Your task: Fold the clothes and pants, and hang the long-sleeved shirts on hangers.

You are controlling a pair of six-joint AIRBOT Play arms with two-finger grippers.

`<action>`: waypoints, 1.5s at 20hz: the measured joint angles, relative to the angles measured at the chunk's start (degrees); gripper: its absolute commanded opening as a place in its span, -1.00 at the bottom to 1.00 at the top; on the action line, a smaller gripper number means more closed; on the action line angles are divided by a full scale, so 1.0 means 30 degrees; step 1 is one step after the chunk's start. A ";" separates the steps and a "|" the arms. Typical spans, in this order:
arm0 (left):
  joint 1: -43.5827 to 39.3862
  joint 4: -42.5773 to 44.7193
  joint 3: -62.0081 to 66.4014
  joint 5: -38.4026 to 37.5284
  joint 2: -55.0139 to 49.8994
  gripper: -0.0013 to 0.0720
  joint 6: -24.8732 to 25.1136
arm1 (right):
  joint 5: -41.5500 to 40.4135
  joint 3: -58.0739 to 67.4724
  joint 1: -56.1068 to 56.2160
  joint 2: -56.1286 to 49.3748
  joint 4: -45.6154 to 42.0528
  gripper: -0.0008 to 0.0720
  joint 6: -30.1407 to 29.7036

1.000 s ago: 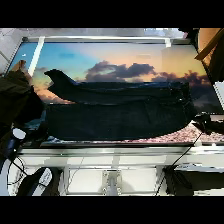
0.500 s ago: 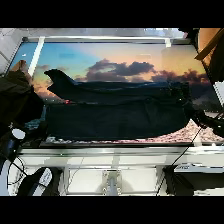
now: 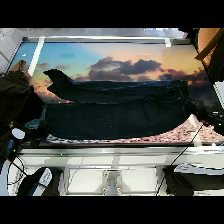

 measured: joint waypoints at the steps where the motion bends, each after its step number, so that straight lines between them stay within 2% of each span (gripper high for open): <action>1: 0.0000 0.0000 0.0007 -0.0007 0.0000 -0.93 0.0066 | 0.0277 0.0000 -0.0408 0.0474 -0.0219 -0.86 0.0015; 6: 0.0335 -0.0007 0.0197 -0.0867 0.0874 -0.93 0.0146 | 0.3876 -0.0109 -0.3905 0.2769 -0.3373 -0.87 0.0372; 8: 0.0721 0.0109 0.0452 -0.1923 0.1734 -0.93 0.0517 | 0.5595 -0.0160 -0.5705 0.3759 -0.4750 -0.86 0.0678; 12: 0.1115 0.1443 0.0656 -0.4750 0.3337 -0.93 0.0874 | 0.7067 -0.0175 -0.8065 0.5129 -0.7876 -0.86 0.1982; 13: 0.1151 0.1770 0.0670 -0.5289 0.3592 -0.93 0.0940 | 0.7322 -0.0175 -0.8327 0.5282 -0.8867 -0.63 0.2317; 14: 0.1188 0.2076 0.0678 -0.5763 0.3796 -0.93 0.0984 | 0.7468 -0.0182 -0.8531 0.5406 -0.9734 0.07 0.2652; 15: 0.1202 0.2346 0.0692 -0.6040 0.3920 -0.91 0.1027 | 0.7424 -0.0168 -0.8692 0.5493 -1.0382 0.35 0.2936; 16: 0.1209 0.2514 0.0699 -0.6339 0.4029 -0.56 0.1086 | 0.7548 -0.0124 -0.8801 0.5552 -1.0673 0.35 0.3140; 17: 0.1209 0.2535 0.0707 -0.6608 0.4109 0.36 0.1173 | 0.7898 0.0000 -0.8867 0.5610 -1.0703 0.35 0.3453; 18: 0.1209 0.2535 0.0765 -0.6841 0.4167 0.81 0.1326 | 0.8357 0.0240 -0.8932 0.5646 -1.0681 0.35 0.3730; 21: 0.1209 0.2215 0.1770 -0.7155 0.4452 0.80 0.1807 | 0.9347 0.1807 -0.9005 0.5712 -0.9377 0.34 0.4626; 24: 0.1188 0.1574 0.4160 -0.5049 0.4138 0.79 0.2652 | 1.0047 0.3614 -0.8400 0.5727 -0.6054 0.34 0.5042; 26: 0.0911 0.0597 0.6105 -0.3723 0.2273 0.79 0.3628 | 0.9952 0.4255 -0.6615 0.5727 -0.3854 0.34 0.5056; 30: -0.0758 -0.1719 1.0557 -0.2033 -0.4772 0.79 0.5158 | 0.7351 0.4772 -0.0546 0.5690 -0.2623 0.33 0.5056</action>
